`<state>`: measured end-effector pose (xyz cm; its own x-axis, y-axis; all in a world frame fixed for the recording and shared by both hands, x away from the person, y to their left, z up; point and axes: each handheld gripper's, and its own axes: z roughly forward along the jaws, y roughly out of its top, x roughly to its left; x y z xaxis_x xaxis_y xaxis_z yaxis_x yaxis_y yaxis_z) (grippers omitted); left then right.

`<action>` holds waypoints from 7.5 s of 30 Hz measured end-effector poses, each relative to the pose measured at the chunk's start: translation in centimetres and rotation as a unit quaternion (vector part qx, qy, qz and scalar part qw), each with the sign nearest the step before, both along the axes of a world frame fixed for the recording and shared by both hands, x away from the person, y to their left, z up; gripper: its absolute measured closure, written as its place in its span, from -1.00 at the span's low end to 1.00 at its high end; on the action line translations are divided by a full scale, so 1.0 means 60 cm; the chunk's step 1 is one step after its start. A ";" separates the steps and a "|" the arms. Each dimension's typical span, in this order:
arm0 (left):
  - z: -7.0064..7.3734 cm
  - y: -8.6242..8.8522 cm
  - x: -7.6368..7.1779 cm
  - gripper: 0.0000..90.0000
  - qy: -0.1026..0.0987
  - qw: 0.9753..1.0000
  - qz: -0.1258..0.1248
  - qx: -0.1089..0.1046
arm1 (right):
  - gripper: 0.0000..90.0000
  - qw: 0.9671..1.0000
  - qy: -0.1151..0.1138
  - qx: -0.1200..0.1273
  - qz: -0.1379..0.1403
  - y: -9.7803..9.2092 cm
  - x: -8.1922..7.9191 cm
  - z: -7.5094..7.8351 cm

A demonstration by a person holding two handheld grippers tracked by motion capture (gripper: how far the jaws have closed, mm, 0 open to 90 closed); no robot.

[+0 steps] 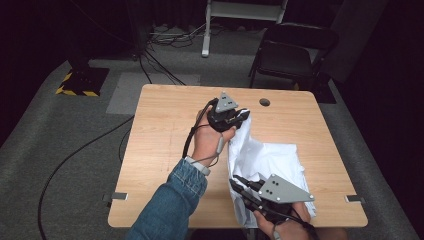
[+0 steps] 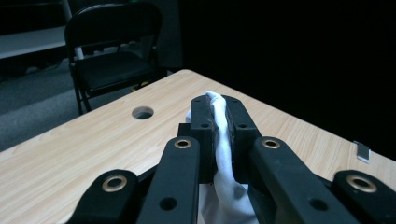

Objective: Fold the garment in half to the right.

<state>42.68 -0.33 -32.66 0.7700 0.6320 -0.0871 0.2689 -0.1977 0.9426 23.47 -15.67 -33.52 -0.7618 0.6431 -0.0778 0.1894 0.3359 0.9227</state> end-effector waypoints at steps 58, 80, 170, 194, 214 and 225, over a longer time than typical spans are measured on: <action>-0.022 -0.164 0.049 0.86 0.025 1.000 0.004 0.008 | 0.82 0.998 -0.010 0.022 -0.060 -0.171 0.012 0.012; -0.065 -0.236 0.072 0.85 0.050 0.998 -0.011 0.023 | 0.82 0.994 0.013 0.020 -0.104 -0.252 0.017 -0.020; -0.197 -0.087 -0.211 -0.24 -0.006 0.998 -0.006 0.063 | -0.53 0.995 0.062 -0.054 -0.059 -0.363 0.077 -0.143; -0.288 -0.111 -0.251 -0.21 0.021 0.989 -0.015 0.149 | -0.76 0.985 0.149 -0.083 -0.013 -0.385 0.108 -0.272; -0.288 -0.043 -0.184 -0.17 0.058 0.987 0.051 0.144 | -0.90 0.982 0.171 -0.085 -0.010 -0.324 0.197 -0.281; -0.288 -0.008 -0.147 -0.18 0.060 0.986 0.064 0.142 | -0.91 0.978 0.182 -0.104 0.002 -0.281 0.253 -0.275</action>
<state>33.87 -0.81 -49.95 0.6765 0.7361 0.0211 0.4157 -0.4053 0.8142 38.67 -32.55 -50.04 -0.7659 0.6391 0.0708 0.4914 0.5107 0.7055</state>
